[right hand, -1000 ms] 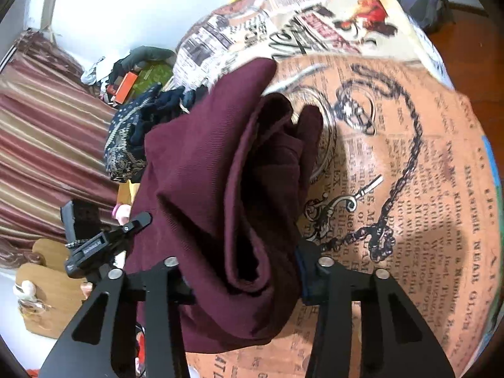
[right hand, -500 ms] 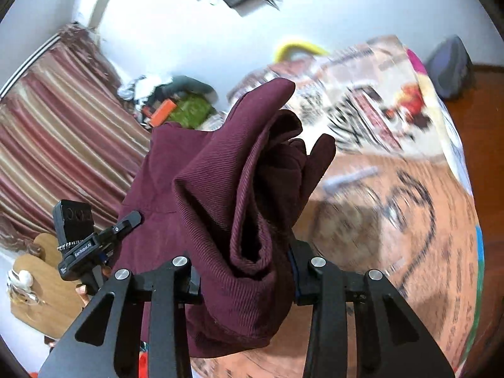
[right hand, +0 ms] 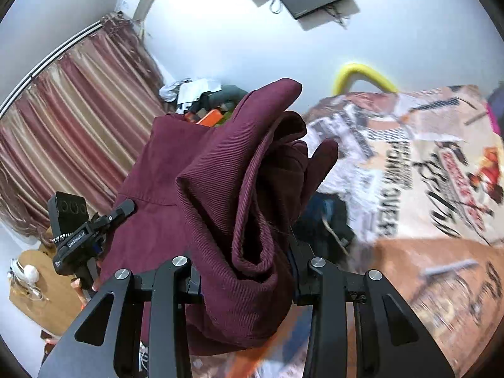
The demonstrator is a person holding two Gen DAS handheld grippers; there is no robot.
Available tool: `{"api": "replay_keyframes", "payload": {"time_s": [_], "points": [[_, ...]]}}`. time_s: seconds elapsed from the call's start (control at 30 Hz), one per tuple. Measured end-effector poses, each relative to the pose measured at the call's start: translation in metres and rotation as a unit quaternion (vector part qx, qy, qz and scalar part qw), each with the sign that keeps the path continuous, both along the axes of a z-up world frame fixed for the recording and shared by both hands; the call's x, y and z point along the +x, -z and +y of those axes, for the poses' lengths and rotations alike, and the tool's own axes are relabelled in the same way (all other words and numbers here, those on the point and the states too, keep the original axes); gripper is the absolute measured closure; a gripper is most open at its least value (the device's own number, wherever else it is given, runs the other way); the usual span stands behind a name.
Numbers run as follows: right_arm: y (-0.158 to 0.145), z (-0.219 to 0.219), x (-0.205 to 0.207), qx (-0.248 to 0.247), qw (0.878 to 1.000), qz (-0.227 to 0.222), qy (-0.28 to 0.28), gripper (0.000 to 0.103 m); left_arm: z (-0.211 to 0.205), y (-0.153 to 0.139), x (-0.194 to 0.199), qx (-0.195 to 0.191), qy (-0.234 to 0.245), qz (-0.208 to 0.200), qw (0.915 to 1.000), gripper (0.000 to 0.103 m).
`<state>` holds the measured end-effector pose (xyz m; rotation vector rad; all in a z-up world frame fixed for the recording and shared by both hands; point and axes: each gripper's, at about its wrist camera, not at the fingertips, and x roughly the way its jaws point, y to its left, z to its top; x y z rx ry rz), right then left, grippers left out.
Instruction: Fold large clothes
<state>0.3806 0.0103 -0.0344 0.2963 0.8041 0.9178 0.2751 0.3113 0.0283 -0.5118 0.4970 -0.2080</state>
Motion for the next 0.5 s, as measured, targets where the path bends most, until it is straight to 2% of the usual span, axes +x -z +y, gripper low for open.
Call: {"api": "replay_keyframes", "payload": {"time_s": [0.13, 0.23, 0.3, 0.43, 0.5], "points": [[0.013, 0.036, 0.017, -0.002, 1.0, -0.002, -0.009, 0.07, 0.043, 0.014, 0.021, -0.024, -0.018, 0.01, 0.9995, 0.074], [0.036, 0.065, 0.034, -0.014, 1.0, 0.008, -0.014, 0.07, 0.079, 0.041, 0.044, -0.049, -0.035, 0.03, 0.9977, 0.074], [0.054, 0.078, 0.043, -0.028, 0.999, 0.017, -0.015, 0.07, 0.096, 0.058, 0.057, -0.052, -0.046, 0.049, 0.9964, 0.075], [0.102, 0.102, 0.067, -0.07, 0.996, 0.057, -0.005, 0.07, 0.126, 0.117, 0.08, -0.043, -0.088, 0.118, 0.9881, 0.078], [0.128, 0.104, 0.075, -0.071, 0.994, 0.081, -0.009, 0.068, 0.137, 0.143, 0.081, -0.075, -0.081, 0.122, 0.9864, 0.077]]}}
